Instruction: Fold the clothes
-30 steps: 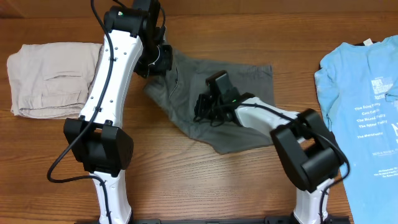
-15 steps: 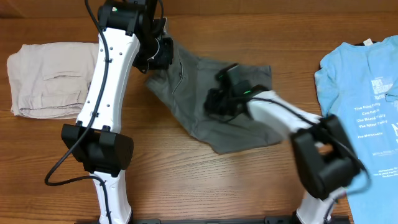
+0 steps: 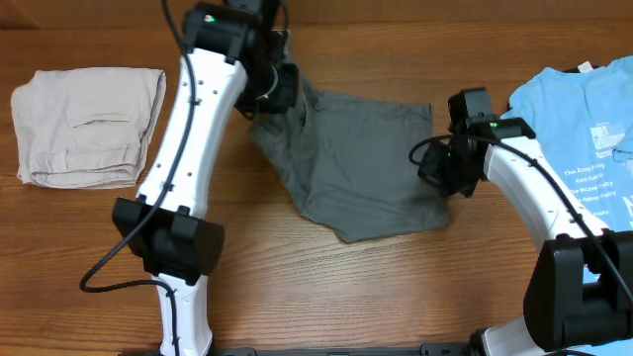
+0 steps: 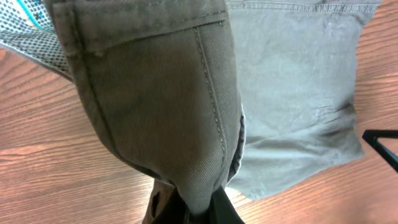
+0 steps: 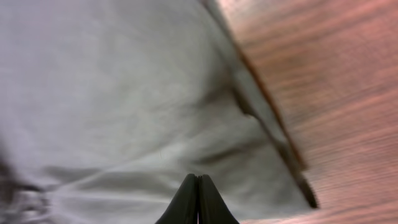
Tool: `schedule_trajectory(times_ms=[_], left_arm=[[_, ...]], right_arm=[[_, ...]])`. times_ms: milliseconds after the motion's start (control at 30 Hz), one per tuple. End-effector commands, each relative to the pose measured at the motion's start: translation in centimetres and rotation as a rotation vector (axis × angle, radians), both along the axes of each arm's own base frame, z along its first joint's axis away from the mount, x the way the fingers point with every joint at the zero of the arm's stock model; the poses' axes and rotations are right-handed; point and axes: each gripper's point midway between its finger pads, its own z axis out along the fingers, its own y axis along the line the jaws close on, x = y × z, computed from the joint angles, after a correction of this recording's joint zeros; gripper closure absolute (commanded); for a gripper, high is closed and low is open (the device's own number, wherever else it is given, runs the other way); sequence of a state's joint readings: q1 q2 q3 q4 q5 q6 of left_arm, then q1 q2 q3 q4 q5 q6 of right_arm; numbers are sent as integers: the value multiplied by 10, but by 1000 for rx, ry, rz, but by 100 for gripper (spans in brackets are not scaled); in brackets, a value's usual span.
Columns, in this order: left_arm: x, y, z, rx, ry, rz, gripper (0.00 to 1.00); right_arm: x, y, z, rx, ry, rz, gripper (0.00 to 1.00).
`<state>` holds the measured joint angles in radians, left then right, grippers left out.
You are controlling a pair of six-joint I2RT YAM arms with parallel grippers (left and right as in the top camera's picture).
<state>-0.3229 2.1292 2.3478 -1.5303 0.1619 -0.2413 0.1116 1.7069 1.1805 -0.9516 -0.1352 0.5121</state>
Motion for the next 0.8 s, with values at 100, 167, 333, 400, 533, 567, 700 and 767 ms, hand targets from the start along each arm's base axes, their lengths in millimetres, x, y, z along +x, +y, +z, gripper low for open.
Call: schedule_trajectory(times_ms=[100, 167, 333, 400, 533, 567, 700, 767], left_arm=[[1, -20, 14, 23, -72, 20, 96], [1, -25, 13, 15, -69, 31, 96], [1, -39, 8, -3, -67, 53, 96], [1, -46, 3, -10, -67, 58, 96], [0, -58, -5, -24, -56, 65, 96], [0, -61, -6, -28, -53, 65, 96], [-4, -74, -9, -31, -54, 43, 96], [-7, -80, -10, -31, -55, 30, 96]], right_arm=[[-27, -15, -38, -50, 62, -1, 96], [-37, -16, -49, -47, 83, -7, 96], [-58, -17, -71, -45, 124, -53, 96], [-62, -15, -75, -31, 133, -61, 96], [-65, -13, -76, -15, 140, -59, 96], [-65, -13, -76, -15, 140, -59, 96], [-65, -12, -76, -14, 138, -59, 96], [-64, -12, -76, -14, 136, -59, 96]])
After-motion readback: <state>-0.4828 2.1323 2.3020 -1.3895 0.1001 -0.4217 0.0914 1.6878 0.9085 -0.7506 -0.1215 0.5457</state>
